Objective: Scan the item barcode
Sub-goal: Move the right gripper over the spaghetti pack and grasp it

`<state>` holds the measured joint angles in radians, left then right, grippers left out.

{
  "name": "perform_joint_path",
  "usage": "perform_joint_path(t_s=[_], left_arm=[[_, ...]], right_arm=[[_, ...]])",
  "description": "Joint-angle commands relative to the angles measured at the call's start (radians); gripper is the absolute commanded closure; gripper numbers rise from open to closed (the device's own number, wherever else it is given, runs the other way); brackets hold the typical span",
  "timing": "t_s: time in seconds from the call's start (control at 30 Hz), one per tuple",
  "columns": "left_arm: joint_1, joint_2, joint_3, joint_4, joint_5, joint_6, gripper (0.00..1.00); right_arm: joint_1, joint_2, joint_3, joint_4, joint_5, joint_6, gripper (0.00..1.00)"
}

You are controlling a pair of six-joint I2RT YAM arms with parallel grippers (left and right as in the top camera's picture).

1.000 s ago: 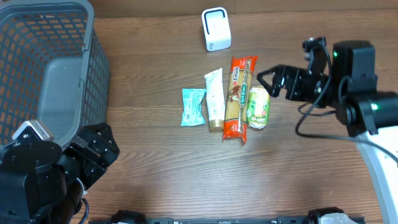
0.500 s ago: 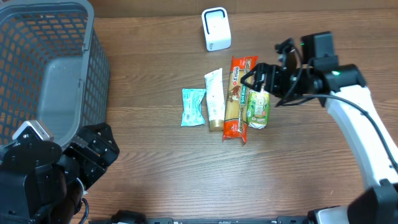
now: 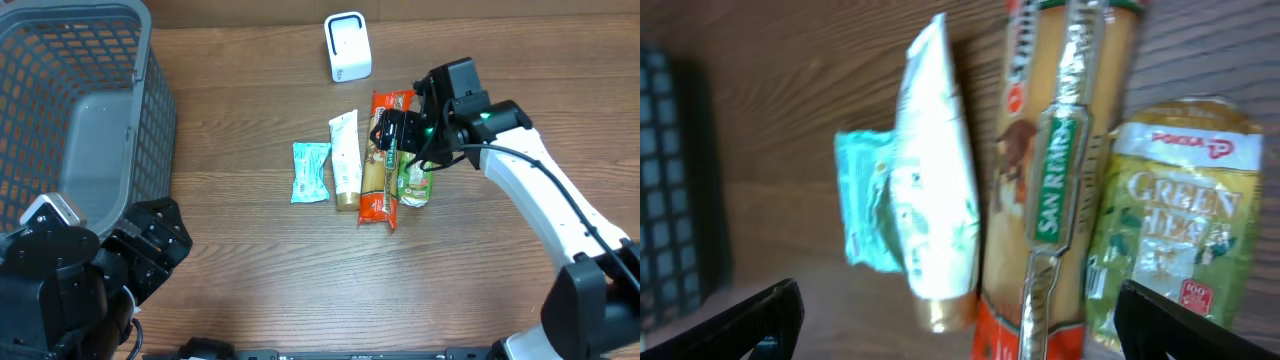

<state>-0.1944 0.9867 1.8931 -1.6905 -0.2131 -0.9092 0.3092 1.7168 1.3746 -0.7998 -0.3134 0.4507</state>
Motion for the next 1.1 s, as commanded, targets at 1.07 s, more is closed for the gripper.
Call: perform_joint_path(t_s=[1.07], left_arm=[[0.008,0.002,0.005,0.001,0.003,0.015,0.0]], right_arm=[[0.089,0.104,-0.204,0.321,0.163,0.078,0.14]])
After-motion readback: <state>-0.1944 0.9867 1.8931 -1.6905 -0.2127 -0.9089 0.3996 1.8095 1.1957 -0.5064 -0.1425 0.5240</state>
